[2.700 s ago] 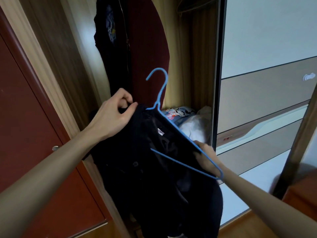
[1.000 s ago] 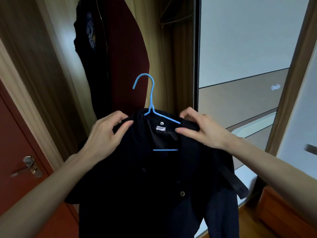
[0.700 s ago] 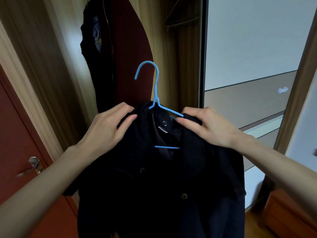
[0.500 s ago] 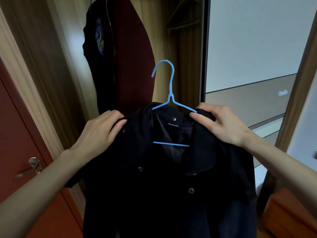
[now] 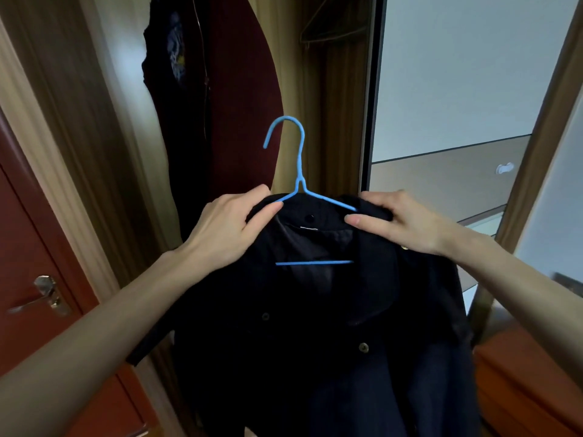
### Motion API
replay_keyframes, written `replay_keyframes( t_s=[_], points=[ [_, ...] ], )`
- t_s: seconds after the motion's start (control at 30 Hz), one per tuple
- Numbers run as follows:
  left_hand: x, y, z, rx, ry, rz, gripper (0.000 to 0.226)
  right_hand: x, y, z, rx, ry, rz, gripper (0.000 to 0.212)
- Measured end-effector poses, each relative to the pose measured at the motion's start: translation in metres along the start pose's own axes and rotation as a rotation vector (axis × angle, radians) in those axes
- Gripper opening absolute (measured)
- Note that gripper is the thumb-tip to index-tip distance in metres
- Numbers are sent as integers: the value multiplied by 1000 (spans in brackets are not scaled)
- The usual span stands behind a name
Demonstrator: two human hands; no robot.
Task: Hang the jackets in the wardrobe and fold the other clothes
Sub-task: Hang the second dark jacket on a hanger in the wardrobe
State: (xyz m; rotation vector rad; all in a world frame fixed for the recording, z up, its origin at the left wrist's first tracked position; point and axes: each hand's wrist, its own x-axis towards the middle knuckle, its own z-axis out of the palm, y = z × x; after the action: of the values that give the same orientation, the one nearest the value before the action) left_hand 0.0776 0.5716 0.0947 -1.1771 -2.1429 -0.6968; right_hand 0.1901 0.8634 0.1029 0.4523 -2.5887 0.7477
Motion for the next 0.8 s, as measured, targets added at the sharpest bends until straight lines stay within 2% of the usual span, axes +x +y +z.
replay_keyframes(
  t_s=[0.1, 0.2, 0.3, 0.37, 0.47, 0.6, 0.7, 0.77, 0.8],
  points=[
    [-1, 3, 7, 6, 40, -22, 31, -3, 3, 6, -46, -25, 23, 38],
    [-3, 14, 13, 14, 76, 2, 27, -5, -3, 14, -134, 52, -24, 29],
    [-1, 18, 9, -23, 65, -2, 16, -4, -7, 15, -34, 124, -14, 26],
    [0, 13, 3, 16, -19, -20, 11, -4, -4, 11, 43, 138, 20, 30],
    [-8, -3, -5, 156, -162, -80, 23, -8, 4, 8, 90, 152, 62, 39],
    [-15, -16, -9, 180, -303, -123, 24, -11, 6, 15, 119, 175, 104, 42],
    [-15, -20, -14, 165, -310, -53, 30, -8, 3, 18, 162, 172, 109, 42],
    [-10, -12, -15, 47, -259, -15, 43, -6, -1, 18, 178, 168, 103, 41],
    [-5, -5, -14, -11, -242, -6, 42, -5, -5, 18, 187, 170, 99, 38]
  ],
)
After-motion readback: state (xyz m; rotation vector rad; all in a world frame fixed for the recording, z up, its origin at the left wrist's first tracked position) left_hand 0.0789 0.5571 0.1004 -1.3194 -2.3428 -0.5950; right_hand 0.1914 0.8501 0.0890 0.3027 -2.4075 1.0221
